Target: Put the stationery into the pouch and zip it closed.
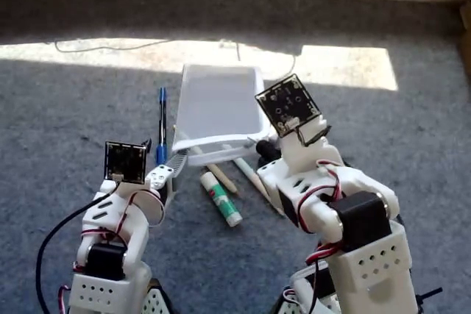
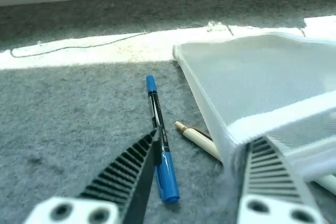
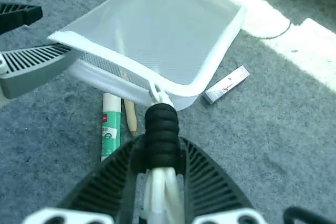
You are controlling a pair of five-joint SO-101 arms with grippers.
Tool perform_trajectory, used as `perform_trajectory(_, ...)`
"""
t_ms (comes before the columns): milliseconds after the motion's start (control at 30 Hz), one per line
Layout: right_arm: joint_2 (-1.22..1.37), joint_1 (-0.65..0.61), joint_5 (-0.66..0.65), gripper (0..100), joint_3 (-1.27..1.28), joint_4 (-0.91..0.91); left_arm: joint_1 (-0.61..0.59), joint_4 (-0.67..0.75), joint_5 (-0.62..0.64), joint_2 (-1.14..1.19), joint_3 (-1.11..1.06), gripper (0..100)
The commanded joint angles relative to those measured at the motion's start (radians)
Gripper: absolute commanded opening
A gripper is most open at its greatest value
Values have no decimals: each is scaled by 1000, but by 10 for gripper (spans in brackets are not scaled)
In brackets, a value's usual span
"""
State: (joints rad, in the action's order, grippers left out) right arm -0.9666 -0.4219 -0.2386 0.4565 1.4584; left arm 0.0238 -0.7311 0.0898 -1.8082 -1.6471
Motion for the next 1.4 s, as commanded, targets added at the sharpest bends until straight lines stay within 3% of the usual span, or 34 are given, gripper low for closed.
perform_trajectory(0, -30, -15, 14, 5, -114, 36, -12, 41, -26, 10, -1, 248)
perform_trajectory(100, -30, -15, 17, 5, -130, 54, -12, 41, -37, 10, -1, 227)
perform_trajectory(467, -30, -15, 28, 5, -128, 48, -12, 17, -38, 5, 119, 2)
perform_trajectory(600, -30, -10, 32, 20, -131, 51, -12, -64, -38, 10, 191, 8)
perform_trajectory(800, -30, -7, 34, 168, -128, 54, -12, -153, -38, 12, 295, 8)
perform_trajectory(1200, -30, -2, 34, 171, -128, 47, -45, -167, -34, 15, 372, 8)
perform_trajectory(1367, -28, 81, 34, 170, -127, 2, -104, -172, -32, 15, 435, 8)
